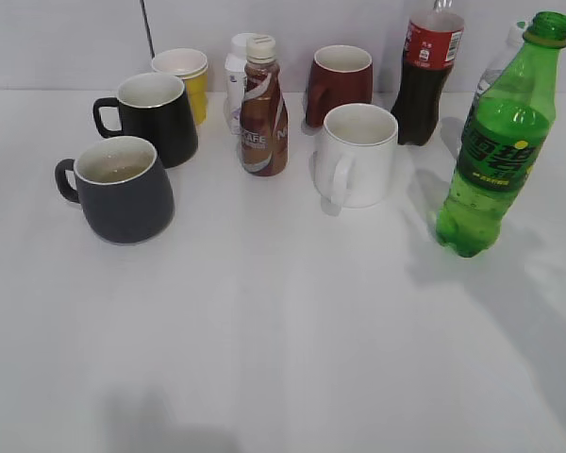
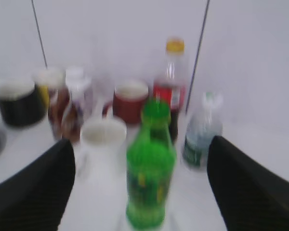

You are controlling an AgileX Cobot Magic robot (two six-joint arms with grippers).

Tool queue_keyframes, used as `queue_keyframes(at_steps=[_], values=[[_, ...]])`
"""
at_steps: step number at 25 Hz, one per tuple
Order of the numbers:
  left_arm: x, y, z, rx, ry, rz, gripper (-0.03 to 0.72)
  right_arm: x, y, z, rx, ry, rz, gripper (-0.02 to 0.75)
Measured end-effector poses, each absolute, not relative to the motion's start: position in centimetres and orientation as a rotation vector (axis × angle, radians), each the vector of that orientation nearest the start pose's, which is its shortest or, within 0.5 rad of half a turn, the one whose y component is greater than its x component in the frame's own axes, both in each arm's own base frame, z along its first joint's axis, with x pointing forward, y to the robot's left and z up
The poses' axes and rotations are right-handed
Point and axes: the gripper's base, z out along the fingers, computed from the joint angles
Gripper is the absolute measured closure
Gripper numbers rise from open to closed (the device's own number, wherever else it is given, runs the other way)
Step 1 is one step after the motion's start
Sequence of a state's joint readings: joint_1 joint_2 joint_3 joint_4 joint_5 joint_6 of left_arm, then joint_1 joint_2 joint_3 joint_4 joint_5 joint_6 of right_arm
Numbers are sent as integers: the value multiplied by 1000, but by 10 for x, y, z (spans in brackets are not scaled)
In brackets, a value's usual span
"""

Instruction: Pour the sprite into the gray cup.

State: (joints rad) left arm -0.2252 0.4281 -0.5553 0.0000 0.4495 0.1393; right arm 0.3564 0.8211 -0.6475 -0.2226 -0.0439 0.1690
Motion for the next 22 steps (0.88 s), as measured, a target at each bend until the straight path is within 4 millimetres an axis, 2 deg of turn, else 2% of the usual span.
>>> queue_keyframes(at_steps=[2, 4, 8, 12, 16, 18, 22], values=[[68, -14, 335, 328, 1833, -43, 364, 137, 54, 354, -337, 1664, 240, 90], [52, -8, 330, 304, 1939, -36, 360, 110, 42, 352, -328, 1751, 242, 97], [24, 2, 311, 265, 2140, -5, 322, 57, 14, 335, -296, 1964, 199, 106], [-1, 8, 302, 245, 2171, -7, 268, 12, -10, 313, -269, 2137, 147, 115], [-18, 13, 289, 226, 2104, -12, 247, -10, -19, 294, -260, 2105, 164, 127], [-20, 13, 284, 220, 2113, -15, 245, -13, -19, 282, -291, 2114, 173, 134], [-12, 10, 284, 221, 2037, -34, 245, -10, -15, 279, -335, 2087, 182, 143]])
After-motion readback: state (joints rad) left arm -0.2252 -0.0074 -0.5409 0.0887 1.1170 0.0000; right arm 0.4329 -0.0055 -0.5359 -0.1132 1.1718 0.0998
